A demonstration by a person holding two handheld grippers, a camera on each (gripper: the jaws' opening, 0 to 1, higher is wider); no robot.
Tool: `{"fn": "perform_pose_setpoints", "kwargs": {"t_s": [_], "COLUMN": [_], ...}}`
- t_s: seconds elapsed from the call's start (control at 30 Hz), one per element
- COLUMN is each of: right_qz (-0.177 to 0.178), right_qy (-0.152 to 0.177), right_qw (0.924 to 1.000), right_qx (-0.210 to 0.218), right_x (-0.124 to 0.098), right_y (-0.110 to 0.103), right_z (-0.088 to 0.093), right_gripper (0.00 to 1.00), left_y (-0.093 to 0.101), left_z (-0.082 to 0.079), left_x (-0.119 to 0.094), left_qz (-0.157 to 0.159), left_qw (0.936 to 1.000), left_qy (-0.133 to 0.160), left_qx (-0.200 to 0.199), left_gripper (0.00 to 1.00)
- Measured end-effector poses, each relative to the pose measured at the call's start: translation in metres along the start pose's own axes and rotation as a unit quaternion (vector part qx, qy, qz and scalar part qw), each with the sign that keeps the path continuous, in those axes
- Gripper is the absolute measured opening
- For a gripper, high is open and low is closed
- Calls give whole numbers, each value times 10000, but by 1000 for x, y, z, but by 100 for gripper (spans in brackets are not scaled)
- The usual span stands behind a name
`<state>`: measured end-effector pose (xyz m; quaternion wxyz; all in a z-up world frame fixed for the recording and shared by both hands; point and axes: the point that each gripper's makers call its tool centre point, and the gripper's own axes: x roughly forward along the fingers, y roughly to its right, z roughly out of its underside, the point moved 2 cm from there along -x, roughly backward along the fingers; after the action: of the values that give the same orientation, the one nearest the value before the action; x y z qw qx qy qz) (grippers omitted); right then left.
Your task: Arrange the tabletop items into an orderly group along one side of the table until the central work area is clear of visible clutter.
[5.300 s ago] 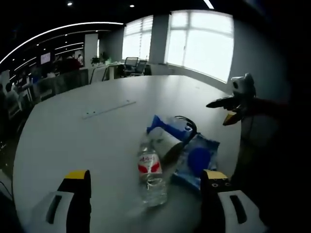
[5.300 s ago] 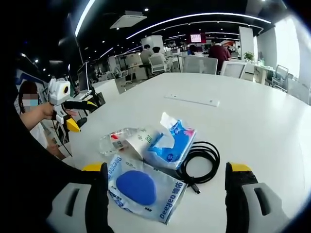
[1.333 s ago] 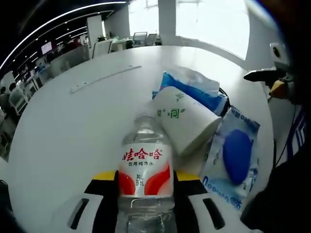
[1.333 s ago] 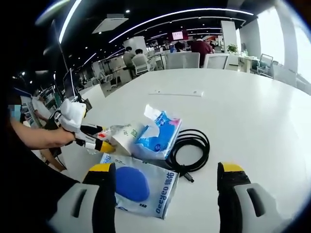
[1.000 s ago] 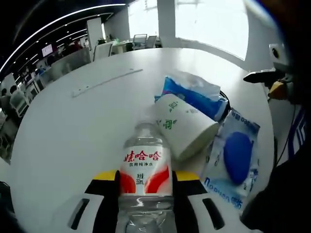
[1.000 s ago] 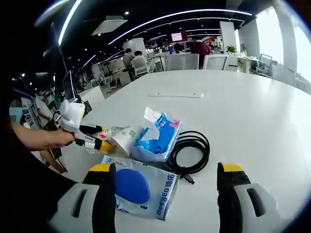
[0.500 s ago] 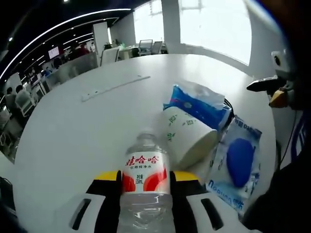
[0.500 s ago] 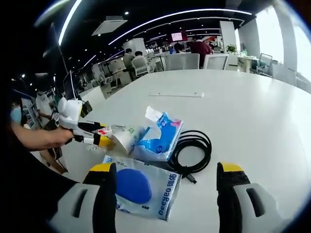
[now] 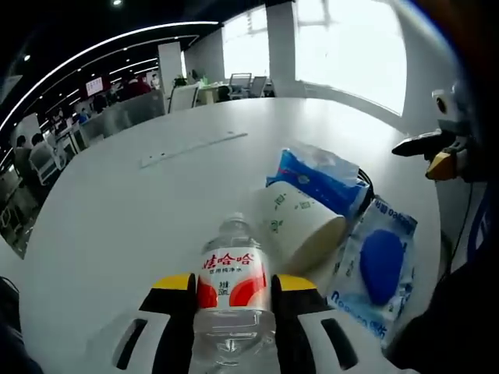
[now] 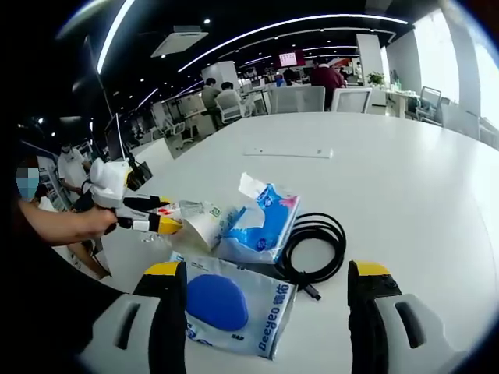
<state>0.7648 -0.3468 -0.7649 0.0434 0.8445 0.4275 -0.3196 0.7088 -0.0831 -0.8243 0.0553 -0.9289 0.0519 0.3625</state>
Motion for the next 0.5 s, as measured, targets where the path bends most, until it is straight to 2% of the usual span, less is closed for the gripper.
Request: {"fn": "perform_pose_setpoints", "kwargs": {"t_s": [0.27, 0.5], "right_qz": [-48, -93], "right_qy": [62, 62], "right_qw": [10000, 9999], "right_qx": [-41, -60], "right_x": [6, 9], "right_y": [-1, -4], "right_z": [-7, -9], "right_gripper": [80, 80], "left_y": [-6, -9], "left_z": [4, 0], "left_x": [-4, -15], "left_qz": [-3, -10], "left_qw": [9999, 9995], "left_qy": [61, 207], "left_qx": [-120, -219], "left_gripper": [34, 34]}}
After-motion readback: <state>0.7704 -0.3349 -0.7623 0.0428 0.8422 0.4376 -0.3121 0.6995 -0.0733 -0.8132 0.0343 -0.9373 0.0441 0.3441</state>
